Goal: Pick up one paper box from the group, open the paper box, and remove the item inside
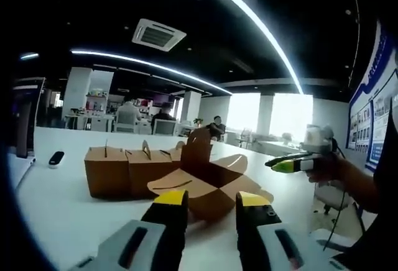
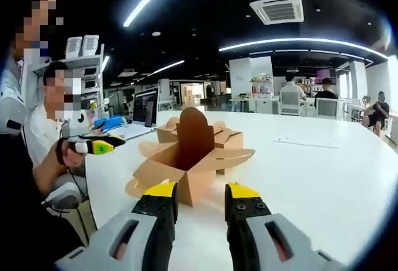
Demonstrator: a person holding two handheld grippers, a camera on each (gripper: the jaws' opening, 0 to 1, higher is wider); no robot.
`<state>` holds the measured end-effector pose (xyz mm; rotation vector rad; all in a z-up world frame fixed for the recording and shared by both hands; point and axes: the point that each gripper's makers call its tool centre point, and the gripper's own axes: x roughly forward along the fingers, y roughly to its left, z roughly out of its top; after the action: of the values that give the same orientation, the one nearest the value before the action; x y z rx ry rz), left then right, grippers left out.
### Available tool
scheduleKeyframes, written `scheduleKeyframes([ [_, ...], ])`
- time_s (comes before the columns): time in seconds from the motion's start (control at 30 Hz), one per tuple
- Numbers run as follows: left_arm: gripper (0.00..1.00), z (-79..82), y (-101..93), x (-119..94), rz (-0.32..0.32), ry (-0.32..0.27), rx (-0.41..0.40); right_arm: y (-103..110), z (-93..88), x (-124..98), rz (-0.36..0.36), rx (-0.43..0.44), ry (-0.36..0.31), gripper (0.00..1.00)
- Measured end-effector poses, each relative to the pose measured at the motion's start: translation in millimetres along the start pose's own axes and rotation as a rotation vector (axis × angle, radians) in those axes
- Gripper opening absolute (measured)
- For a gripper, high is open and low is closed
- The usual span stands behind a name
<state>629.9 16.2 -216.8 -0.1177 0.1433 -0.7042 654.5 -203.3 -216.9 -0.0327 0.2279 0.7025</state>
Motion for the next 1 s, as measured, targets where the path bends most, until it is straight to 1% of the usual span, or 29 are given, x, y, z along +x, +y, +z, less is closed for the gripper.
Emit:
scheduleKeyframes([
  [0.13, 0.32, -2.1, 0.4, 1.2, -0.002, 0.005, -0.005, 4.3, 2.7, -0.3, 0.014, -0.033, -0.008, 0.31],
  [0.27, 0.32, -1.7, 0.8, 0.1, -0.001, 0.007, -0.004, 2.6, 3.2, 1.0, 0.011, -0.021, -0.018, 0.31],
  [0.47, 0.32, -1.7, 1.7, 0.3, 0.007, 0.008, -0.004, 3.2, -0.4, 2.1, 0.018, -0.021, -0.009, 0.31],
  [0.63, 0.32, -3.4, -0.1, 3.8, 0.003, 0.009, -0.008, 1.7, 2.0, 0.6, 0.018, -0.022, -0.019, 0.31],
  [0.87, 0.32, -3.3, -2.0, 5.2, -0.002, 0.013, -0.006, 2.7, -1.5, 0.1, 0.021, -0.021, -0.012, 0.31],
  [1.0, 0.32, -4.4, 0.0, 4.2, 0.005, 0.014, -0.011, 0.3, -3.2, 0.0, 0.014, -0.018, -0.008, 0.31],
])
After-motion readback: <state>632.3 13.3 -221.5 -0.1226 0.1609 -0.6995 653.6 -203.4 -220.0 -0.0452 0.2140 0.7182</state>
